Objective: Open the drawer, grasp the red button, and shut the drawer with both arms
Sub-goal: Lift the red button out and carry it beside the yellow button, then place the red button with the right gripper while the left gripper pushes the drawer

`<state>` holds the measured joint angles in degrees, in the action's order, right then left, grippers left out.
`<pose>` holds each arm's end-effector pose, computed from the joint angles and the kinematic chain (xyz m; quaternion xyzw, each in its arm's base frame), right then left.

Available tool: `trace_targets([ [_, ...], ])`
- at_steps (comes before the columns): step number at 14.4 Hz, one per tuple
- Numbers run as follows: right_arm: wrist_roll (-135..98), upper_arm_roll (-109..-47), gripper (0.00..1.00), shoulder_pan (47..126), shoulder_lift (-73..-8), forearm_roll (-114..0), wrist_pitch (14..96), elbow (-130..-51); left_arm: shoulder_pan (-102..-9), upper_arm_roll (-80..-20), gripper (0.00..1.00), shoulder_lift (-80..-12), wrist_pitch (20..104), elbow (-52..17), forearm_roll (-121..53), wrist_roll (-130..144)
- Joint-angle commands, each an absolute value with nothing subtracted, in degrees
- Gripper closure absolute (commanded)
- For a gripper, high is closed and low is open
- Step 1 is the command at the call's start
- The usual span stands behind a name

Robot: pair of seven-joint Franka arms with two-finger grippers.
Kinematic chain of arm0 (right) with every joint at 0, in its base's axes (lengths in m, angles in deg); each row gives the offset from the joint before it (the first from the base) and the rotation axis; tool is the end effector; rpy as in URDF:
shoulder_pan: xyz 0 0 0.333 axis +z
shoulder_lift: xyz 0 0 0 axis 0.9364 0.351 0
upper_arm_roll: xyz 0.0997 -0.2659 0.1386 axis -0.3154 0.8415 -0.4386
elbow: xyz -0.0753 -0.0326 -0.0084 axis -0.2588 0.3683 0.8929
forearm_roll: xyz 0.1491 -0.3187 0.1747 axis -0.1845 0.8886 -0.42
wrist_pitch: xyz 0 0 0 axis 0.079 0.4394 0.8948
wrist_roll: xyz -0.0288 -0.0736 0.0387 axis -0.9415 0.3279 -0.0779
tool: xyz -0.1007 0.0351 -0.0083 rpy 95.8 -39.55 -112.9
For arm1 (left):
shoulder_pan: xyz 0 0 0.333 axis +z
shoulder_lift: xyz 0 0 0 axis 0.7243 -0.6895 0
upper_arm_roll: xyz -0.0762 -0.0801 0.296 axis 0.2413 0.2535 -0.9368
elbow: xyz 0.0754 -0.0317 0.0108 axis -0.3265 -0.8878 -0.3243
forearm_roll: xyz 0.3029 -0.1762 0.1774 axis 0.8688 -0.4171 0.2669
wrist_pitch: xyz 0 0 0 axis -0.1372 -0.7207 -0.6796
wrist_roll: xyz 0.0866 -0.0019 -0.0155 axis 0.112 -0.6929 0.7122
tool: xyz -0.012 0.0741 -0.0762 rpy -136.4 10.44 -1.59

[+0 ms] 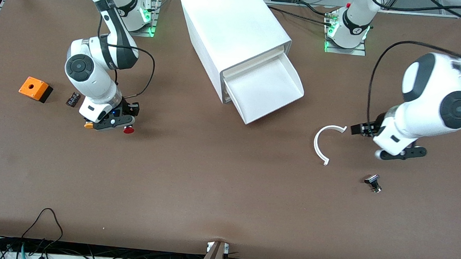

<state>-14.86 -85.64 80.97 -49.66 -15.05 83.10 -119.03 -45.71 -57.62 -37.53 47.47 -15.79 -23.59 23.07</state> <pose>0.5378 0.1311 0.2661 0.9863 0.1626 0.0185 0.0193 0.6115 -0.0925 0.4067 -0.9885 -0.1094 0.1031 0.0159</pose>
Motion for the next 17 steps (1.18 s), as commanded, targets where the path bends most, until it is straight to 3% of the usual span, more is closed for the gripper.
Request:
trace_targets([
  [1, -16.34, -86.85, 0.81, 79.04, -52.04, -14.96, 86.89, -126.32, -45.97, -54.85, 0.01, -37.18, 53.19, -20.17, -23.07, 30.84],
  [3, -16.96, -86.85, 0.82, 78.77, -50.28, -14.96, 87.15, -127.39, -46.23, -53.18, 0.01, -38.32, 57.06, -22.72, -24.98, 36.72],
  [4, -16.96, -86.76, 0.78, 78.68, -49.32, -14.96, 87.24, -127.3, -46.5, -52.65, 0.0, -38.41, 59.26, -24.47, -25.78, 39.97],
  [6, -16.96, -86.76, 0.46, 78.16, -48.0, -15.04, 87.24, -126.6, -47.99, -51.25, 0.01, -38.41, 63.48, -27.11, -25.88, 45.25],
  [8, -16.96, -86.76, 0.0, 77.72, -47.99, -15.04, 86.98, -126.25, -48.78, -49.14, 0.0, -38.59, 69.09, -30.1, -25.79, 50.18],
  [13, -16.61, -86.76, 0.0, 77.72, -50.01, -15.04, 83.57, -122.49, -54.4, -48.69, 0.0, -38.06, 81.59, -38.89, -25.79, 55.37],
  [17, -15.39, -86.85, 0.0, 77.72, -50.19, -17.31, 67.17, -110.64, -55.46, -44.31, 0.0, -36.31, 81.16, -39.95, -25.88, 60.73],
])
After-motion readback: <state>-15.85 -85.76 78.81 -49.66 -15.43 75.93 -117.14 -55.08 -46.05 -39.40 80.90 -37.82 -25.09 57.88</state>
